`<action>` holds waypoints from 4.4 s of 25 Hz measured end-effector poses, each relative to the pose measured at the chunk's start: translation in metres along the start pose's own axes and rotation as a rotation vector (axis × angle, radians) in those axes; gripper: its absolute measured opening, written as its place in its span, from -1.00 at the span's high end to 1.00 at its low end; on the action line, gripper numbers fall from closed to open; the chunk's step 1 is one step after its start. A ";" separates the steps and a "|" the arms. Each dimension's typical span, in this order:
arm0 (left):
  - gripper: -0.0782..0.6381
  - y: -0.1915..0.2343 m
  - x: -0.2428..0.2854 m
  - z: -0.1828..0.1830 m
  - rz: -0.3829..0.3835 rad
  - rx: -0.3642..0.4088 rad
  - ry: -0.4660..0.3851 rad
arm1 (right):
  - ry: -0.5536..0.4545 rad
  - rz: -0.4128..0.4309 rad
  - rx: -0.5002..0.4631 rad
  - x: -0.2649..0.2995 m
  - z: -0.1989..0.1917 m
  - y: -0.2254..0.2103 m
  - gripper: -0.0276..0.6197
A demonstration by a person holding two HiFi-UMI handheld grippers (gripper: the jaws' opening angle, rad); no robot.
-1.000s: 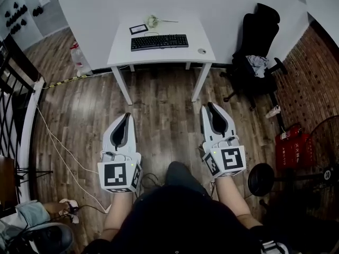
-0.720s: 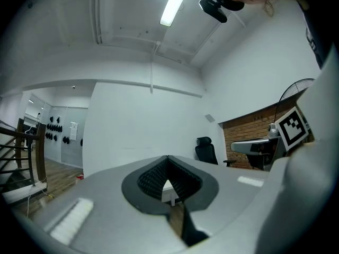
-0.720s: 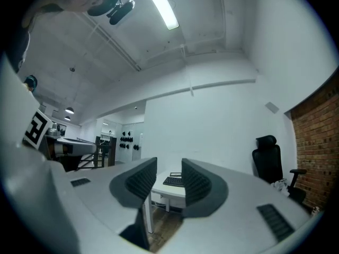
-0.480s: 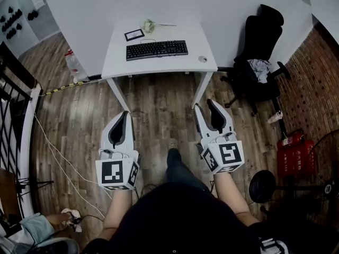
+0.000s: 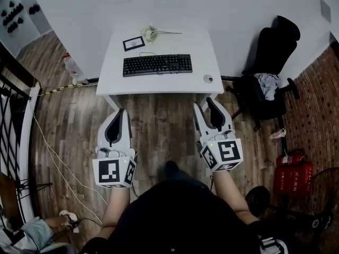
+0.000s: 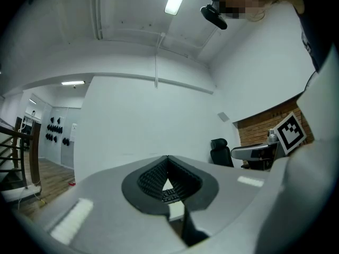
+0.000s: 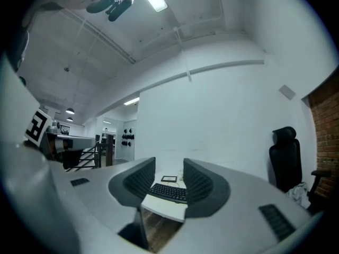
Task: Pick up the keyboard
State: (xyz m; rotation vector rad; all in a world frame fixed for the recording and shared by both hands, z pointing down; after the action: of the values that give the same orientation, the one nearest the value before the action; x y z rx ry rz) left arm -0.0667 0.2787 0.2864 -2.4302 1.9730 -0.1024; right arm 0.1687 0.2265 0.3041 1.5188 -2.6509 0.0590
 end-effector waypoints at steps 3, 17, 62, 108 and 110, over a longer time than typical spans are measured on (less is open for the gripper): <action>0.75 0.007 0.037 0.003 0.016 0.000 -0.005 | 0.009 0.010 -0.002 0.035 0.002 -0.024 0.44; 0.75 0.020 0.127 -0.002 0.057 -0.019 0.019 | 0.026 0.057 0.018 0.119 -0.002 -0.076 0.44; 0.75 0.206 0.430 -0.189 -0.131 -0.085 0.386 | 0.419 -0.116 0.087 0.414 -0.145 -0.155 0.43; 0.75 0.228 0.406 -0.291 0.015 -0.150 0.783 | 0.997 0.183 0.456 0.409 -0.298 -0.232 0.17; 0.75 0.230 0.404 -0.291 0.021 -0.151 0.784 | 1.007 0.183 0.479 0.409 -0.299 -0.232 0.17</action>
State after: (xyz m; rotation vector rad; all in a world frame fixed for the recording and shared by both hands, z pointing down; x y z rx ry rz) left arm -0.2258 -0.1543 0.5838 -2.7204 2.3154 -1.0927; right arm 0.1795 -0.2194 0.6375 0.8992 -1.9569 1.1834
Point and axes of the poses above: the fingertips, and each gripper's own axes: x forward along the fingers, y to its left, z out of its top, the point moved 3 cm from there along -x, backward along the fingers, and after that the axes turned 7 degrees about y, right-handed, at the moved point
